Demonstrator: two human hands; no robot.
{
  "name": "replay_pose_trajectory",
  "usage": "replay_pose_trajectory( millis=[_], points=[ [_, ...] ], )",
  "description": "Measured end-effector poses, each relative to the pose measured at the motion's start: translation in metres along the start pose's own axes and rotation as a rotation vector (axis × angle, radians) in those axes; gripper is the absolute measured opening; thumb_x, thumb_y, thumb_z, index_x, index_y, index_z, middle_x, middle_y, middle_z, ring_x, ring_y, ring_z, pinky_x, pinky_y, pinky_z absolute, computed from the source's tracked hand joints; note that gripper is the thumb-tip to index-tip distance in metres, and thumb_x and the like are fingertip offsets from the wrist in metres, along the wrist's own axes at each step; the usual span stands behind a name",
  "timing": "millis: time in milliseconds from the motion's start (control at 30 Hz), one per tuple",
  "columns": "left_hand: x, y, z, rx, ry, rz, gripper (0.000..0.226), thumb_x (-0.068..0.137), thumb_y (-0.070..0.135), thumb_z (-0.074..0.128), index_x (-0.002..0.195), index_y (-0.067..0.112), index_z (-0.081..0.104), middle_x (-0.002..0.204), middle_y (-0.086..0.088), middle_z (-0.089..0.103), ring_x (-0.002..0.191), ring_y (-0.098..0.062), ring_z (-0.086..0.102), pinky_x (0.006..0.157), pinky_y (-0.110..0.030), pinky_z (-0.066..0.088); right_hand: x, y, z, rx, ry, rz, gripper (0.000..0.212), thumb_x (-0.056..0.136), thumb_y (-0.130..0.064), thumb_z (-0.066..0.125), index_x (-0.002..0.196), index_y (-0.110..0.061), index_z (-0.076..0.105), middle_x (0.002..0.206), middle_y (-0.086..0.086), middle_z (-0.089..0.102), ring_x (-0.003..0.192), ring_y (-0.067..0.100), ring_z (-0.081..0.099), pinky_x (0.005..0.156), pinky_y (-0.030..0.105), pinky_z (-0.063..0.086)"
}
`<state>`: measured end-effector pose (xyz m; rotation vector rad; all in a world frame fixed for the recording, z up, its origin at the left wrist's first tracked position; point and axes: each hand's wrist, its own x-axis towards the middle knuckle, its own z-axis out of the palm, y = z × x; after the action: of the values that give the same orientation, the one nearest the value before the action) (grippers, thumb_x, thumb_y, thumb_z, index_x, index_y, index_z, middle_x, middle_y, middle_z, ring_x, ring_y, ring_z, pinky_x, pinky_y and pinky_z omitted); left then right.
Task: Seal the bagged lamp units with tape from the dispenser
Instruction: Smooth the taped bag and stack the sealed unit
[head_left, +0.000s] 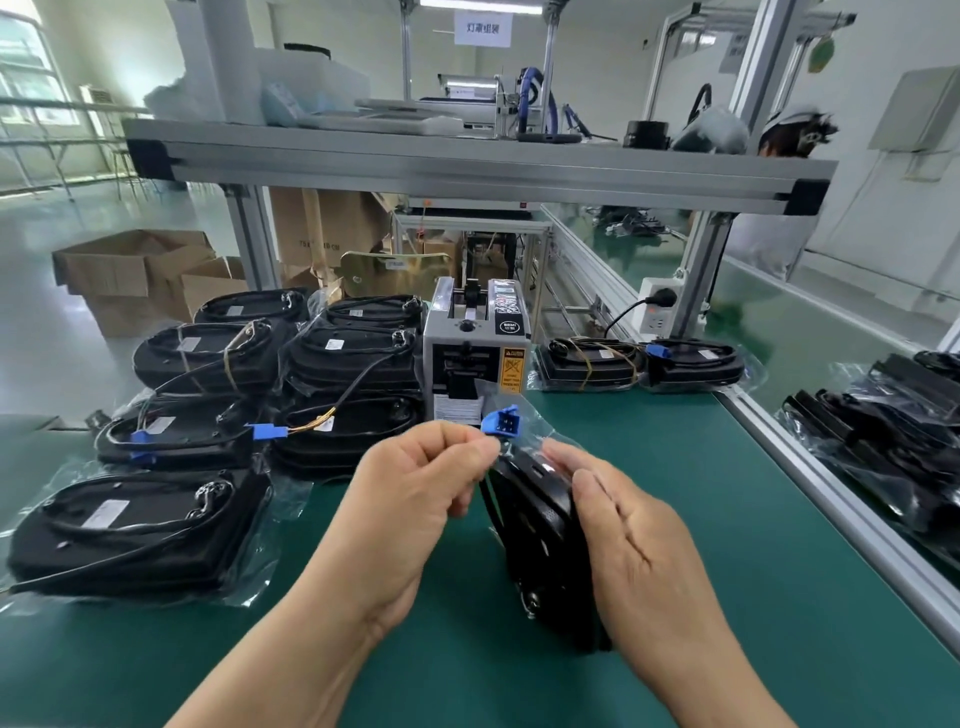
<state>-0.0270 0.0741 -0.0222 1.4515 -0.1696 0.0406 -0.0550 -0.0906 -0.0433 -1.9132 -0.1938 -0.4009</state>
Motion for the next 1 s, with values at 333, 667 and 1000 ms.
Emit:
replay_pose_trajectory(
  millis=[333, 667, 1000],
  points=[
    [-0.006, 0.005, 0.005, 0.045, -0.23, -0.024, 0.008, 0.076, 0.011, 0.081, 0.072, 0.014, 0.075, 0.071, 0.002, 0.069, 0.062, -0.002, 0.059, 0.062, -0.01, 0.046, -0.001, -0.003, 0.009, 0.049, 0.068, -0.08, 0.027, 0.097, -0.038, 0.038, 0.094, -0.039, 0.065, 0.096, -0.013, 0.069, 0.085, 0.006, 0.064, 0.07, 0.011, 0.047],
    [0.004, 0.014, 0.003, 0.075, -0.134, -0.01, 0.011, 0.07, 0.029, 0.075, 0.073, 0.019, 0.075, 0.076, -0.003, 0.067, 0.073, -0.009, 0.055, 0.065, -0.019, 0.043, -0.002, -0.002, 0.007, 0.049, 0.08, -0.089, 0.029, 0.098, -0.037, 0.037, 0.095, -0.039, 0.066, 0.095, -0.013, 0.069, 0.083, 0.006, 0.063, 0.067, 0.007, 0.043],
    [0.008, 0.015, 0.013, 0.063, -0.118, -0.128, 0.011, 0.082, 0.012, 0.07, 0.071, 0.014, 0.069, 0.069, 0.006, 0.068, 0.058, 0.005, 0.058, 0.055, -0.006, 0.041, -0.002, -0.009, 0.009, 0.064, 0.063, -0.108, 0.039, 0.099, -0.035, 0.038, 0.092, -0.065, 0.062, 0.093, -0.03, 0.069, 0.09, -0.005, 0.065, 0.073, 0.002, 0.042]
  ],
)
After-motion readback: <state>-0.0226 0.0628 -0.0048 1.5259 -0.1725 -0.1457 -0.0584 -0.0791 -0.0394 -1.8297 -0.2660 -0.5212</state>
